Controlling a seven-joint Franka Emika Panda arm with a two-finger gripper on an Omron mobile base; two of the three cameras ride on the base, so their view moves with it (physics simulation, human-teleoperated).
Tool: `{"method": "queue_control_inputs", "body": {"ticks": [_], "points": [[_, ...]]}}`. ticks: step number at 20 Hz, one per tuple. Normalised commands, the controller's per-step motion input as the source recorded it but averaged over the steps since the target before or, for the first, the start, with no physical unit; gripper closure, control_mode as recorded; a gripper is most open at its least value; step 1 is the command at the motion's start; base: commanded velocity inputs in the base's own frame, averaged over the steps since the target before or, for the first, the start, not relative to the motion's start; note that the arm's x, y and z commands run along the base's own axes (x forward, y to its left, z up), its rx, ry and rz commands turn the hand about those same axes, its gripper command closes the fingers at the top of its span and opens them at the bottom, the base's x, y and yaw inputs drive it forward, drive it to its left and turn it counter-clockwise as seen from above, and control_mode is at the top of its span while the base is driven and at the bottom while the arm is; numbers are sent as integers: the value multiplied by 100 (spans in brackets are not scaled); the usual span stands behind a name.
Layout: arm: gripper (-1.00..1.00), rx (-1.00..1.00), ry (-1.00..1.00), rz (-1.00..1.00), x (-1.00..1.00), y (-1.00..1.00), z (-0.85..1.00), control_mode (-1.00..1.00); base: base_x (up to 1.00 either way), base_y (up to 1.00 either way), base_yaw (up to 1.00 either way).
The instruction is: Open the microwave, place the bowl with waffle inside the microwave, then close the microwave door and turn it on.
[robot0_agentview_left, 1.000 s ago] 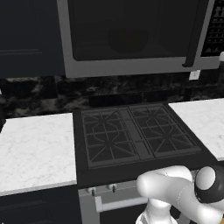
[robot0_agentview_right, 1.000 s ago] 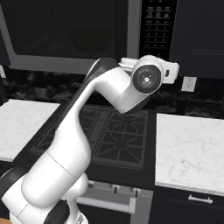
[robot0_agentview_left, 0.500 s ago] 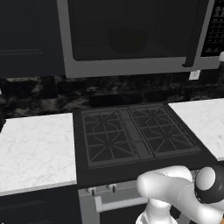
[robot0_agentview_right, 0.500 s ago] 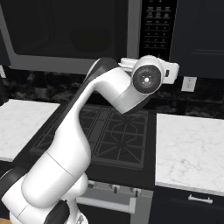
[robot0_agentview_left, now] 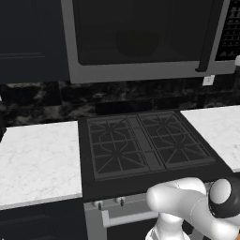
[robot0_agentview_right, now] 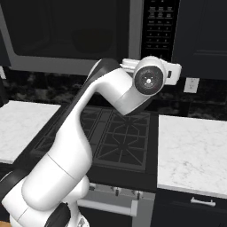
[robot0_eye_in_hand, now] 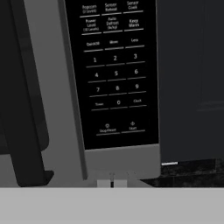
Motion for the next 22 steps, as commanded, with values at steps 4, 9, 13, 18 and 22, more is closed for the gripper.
{"method": "queue_control_inputs", "body": {"ticks": [4, 9, 13, 18, 22], "points": [[100, 0, 0, 0, 7, 0, 0, -100, 0, 0, 0], [100, 0, 0, 0, 22, 0, 0, -100, 0, 0, 0], [100, -2, 0, 0, 37, 0, 0, -100, 0, 0, 0], [100, -2, 1, 0, 34, -5, 0, -100, 0, 0, 0], [100, 0, 0, 0, 38, -23, 0, -100, 0, 0, 0]]}}
